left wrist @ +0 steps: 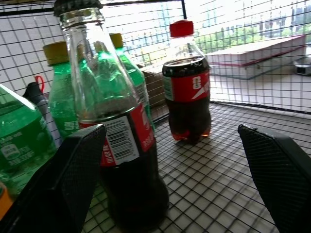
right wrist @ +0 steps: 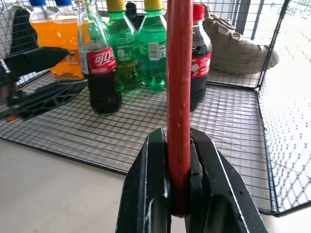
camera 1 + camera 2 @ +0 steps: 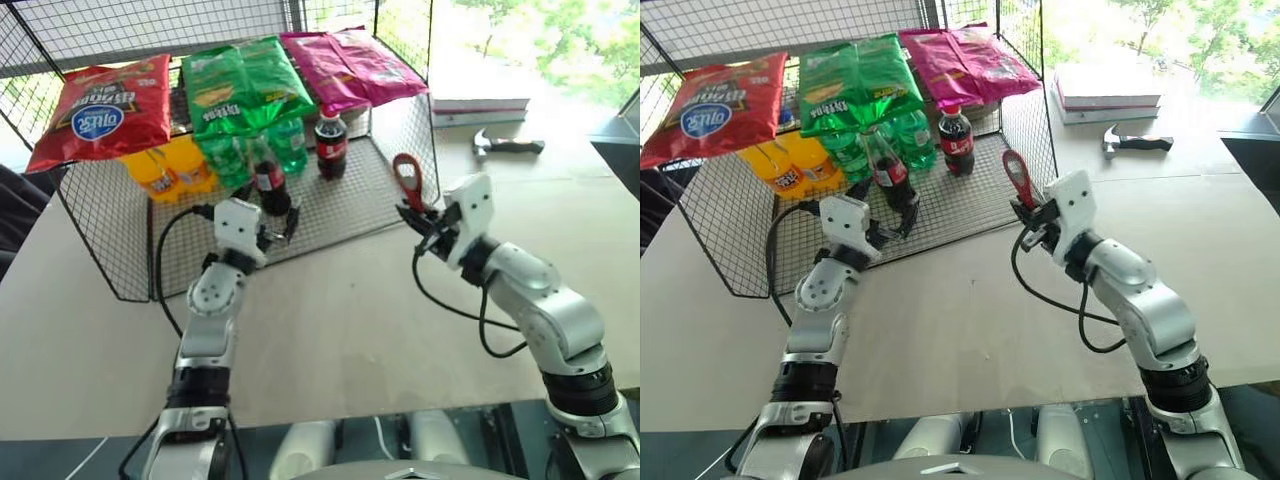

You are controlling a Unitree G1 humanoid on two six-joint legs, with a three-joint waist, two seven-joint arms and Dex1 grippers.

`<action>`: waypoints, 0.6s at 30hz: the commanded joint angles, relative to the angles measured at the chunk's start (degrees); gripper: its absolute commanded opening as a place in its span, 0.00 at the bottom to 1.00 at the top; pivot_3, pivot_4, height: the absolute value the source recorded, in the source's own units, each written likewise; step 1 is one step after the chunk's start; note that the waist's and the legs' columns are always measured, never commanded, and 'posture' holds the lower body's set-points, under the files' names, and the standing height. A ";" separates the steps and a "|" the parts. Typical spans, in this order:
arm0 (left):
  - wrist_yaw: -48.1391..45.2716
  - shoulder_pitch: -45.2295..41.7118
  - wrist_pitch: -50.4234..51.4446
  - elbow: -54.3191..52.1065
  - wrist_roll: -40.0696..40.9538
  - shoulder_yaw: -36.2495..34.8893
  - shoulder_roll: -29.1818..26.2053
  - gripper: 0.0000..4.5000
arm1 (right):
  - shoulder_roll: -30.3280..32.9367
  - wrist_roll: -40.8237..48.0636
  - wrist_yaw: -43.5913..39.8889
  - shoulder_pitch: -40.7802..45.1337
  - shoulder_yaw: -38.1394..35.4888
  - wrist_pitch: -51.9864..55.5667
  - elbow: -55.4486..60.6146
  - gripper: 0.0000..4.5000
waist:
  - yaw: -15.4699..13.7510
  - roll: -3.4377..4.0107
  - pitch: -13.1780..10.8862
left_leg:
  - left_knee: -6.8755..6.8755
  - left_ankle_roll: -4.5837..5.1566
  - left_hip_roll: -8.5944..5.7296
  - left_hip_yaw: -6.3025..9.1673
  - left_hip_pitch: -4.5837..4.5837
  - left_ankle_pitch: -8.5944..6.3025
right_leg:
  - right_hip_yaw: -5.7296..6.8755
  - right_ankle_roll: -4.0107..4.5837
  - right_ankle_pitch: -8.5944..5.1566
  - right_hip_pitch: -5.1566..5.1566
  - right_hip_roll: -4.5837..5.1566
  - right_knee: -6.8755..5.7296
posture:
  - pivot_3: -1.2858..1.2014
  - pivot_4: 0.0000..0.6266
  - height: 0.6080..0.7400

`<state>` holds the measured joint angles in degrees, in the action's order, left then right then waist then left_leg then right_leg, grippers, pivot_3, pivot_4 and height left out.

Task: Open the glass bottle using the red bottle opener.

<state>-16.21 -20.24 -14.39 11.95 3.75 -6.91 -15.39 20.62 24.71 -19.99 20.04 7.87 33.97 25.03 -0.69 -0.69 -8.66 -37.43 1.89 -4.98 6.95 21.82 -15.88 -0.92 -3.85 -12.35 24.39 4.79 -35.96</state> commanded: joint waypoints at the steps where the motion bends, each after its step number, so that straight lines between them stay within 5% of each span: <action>1: 2.58 -3.38 -3.62 4.01 -0.66 -1.58 -0.35 1.00 | -1.40 -1.66 0.05 0.20 0.19 -3.05 3.42 0.00 | 0.00 0.00 0.00 | -0.01 0.00 -0.01 0.00 0.01 0.00 | 0.00 -0.01 0.01 0.00 -0.01 0.00 | 0.52 0.24 1.00; 18: 4.07 -21.11 -8.96 30.55 -0.22 -2.75 -1.32 1.00 | -5.25 -10.54 0.33 -1.78 3.95 -8.85 2.85 0.00 | 0.10 -0.01 0.01 | -0.14 -0.01 -0.03 0.03 0.00 0.01 | 0.02 -0.03 0.02 0.01 -0.10 -0.15 | 0.52 0.24 1.00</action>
<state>-12.01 -39.18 -21.80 40.54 2.53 -8.90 -16.14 15.56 14.57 -19.57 18.01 12.06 26.78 26.07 -0.59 -0.71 -8.65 -37.60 1.88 -5.02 6.98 21.82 -15.87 -0.90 -3.89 -12.33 24.40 4.68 -36.13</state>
